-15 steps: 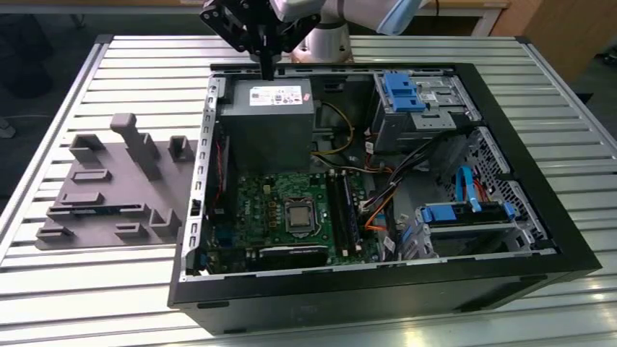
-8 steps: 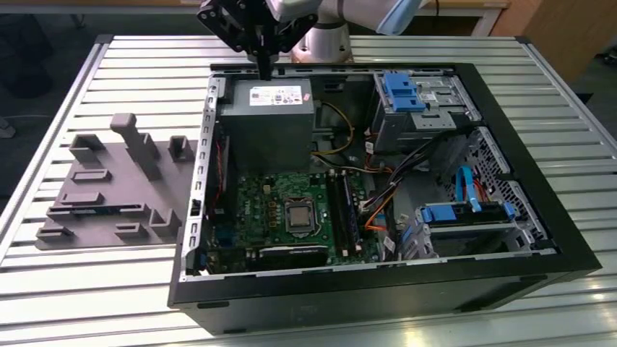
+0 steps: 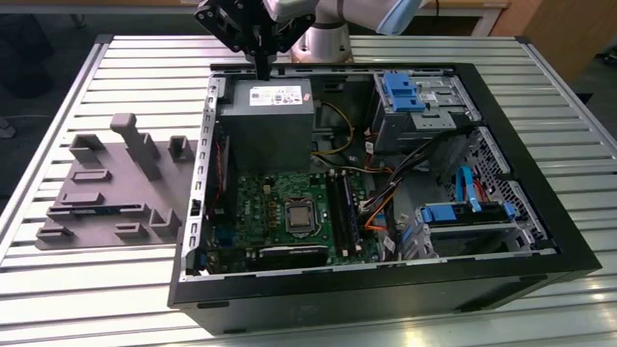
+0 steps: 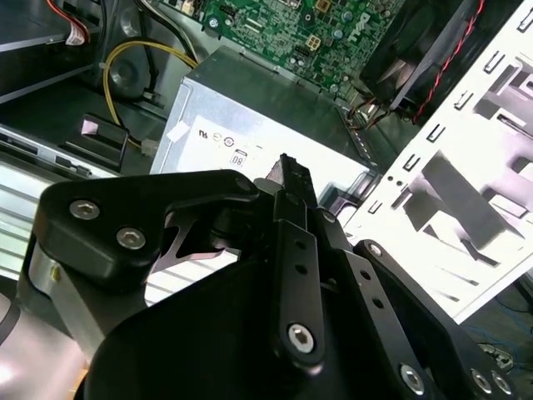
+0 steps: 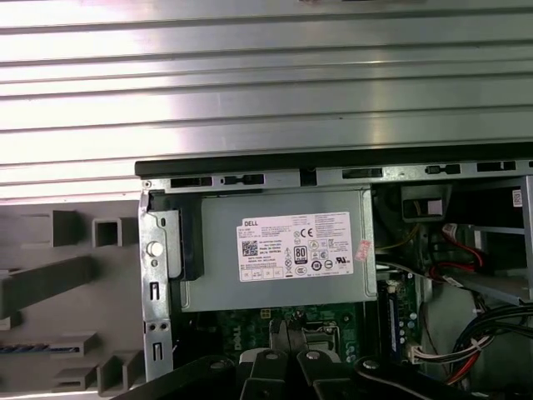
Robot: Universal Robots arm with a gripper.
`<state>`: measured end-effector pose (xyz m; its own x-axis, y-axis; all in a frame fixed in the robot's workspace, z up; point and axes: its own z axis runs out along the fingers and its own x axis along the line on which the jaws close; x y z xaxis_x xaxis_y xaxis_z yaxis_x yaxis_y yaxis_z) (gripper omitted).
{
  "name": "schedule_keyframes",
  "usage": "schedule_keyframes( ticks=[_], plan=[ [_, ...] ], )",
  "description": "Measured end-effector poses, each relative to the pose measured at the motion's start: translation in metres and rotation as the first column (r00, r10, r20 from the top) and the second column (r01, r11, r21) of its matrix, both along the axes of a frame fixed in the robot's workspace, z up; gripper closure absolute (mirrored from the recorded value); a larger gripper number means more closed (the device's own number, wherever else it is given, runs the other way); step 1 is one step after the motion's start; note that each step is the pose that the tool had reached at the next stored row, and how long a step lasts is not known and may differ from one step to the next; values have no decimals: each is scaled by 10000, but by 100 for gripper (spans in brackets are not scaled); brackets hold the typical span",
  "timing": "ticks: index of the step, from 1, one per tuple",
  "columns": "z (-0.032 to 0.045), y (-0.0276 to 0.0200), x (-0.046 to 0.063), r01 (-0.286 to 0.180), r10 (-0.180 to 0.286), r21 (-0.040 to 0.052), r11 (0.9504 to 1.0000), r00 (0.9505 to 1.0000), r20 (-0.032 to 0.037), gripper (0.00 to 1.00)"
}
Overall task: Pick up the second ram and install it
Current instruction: 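Reach for the second ram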
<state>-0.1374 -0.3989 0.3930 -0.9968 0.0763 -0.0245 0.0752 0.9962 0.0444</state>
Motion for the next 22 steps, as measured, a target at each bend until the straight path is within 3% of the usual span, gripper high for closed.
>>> schedule_keyframes(
  ticks=[22],
  plan=[
    [-9,0,-67,-1,1,0,10000,10000,0,89]
  ],
)
